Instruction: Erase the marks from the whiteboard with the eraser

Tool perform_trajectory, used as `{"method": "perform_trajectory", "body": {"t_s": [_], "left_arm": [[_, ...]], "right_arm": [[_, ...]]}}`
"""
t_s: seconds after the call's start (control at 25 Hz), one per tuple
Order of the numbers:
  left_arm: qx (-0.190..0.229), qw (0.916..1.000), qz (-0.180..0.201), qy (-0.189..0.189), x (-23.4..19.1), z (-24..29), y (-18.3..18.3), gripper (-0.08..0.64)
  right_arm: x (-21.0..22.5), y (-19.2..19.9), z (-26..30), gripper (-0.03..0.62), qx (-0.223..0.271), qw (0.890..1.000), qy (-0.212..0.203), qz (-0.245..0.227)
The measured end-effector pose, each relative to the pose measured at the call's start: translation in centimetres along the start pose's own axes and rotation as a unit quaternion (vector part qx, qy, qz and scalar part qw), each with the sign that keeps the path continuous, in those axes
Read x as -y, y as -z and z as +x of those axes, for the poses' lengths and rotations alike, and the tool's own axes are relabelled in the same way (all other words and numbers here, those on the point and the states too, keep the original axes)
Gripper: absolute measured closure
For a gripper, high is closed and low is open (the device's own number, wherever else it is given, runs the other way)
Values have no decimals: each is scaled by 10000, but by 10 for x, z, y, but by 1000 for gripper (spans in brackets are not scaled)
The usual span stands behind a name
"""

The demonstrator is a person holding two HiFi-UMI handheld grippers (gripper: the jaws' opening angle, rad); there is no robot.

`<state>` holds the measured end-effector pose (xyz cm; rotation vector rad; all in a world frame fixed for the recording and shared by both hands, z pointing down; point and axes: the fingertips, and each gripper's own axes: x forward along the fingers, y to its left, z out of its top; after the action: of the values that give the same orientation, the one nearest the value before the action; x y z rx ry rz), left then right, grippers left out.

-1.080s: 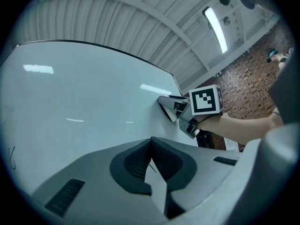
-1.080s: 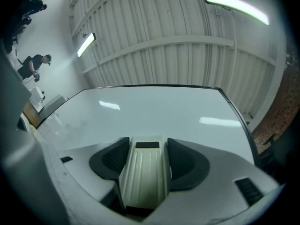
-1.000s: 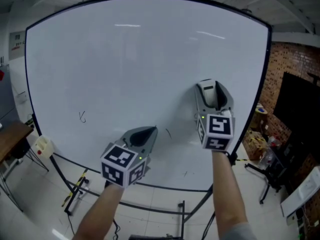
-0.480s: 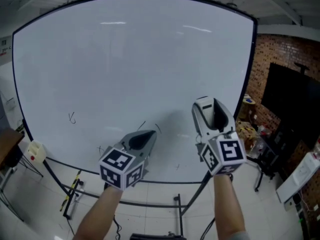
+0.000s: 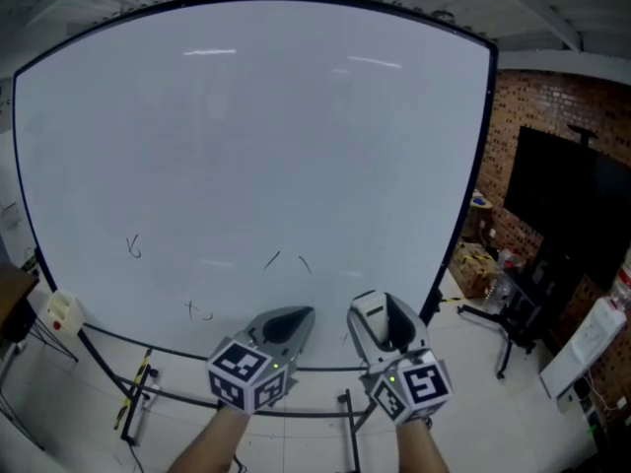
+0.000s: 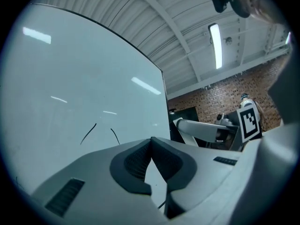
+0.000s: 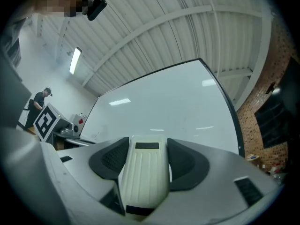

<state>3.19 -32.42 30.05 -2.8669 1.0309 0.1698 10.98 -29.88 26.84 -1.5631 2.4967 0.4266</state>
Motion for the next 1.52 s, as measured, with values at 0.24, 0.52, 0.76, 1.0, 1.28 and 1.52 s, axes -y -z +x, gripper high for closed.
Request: {"method": "perform_trajectory", "body": {"t_s": [0.24,0.52,0.76,1.0,1.28,1.52], "left_arm": [[-108,9999,-114,0,2,-4,15,568],[-65,9999,-126,-39,-1,-7,10,568],[-64,9999,-101,-45,2,-8,9,568],[-56,9999,-96,-67,2,-9,7,568],[-56,9999,-92,-99,2,-10,6,568],[-51,9999,-97,-102,2,-9,7,568]], "right_arm": [[-10,23,-8,328,-192,9995,-93,253],[-14,17,-2,328,-156,9995,-181,228],[-16,13,-1,330,-73,9993,-223,302],[-16,15,0,333,-132,9993,-200,294],[-16,14,-1,333,-134,9990,-227,353],[-16,15,0,333,-143,9989,-248,363]]}}
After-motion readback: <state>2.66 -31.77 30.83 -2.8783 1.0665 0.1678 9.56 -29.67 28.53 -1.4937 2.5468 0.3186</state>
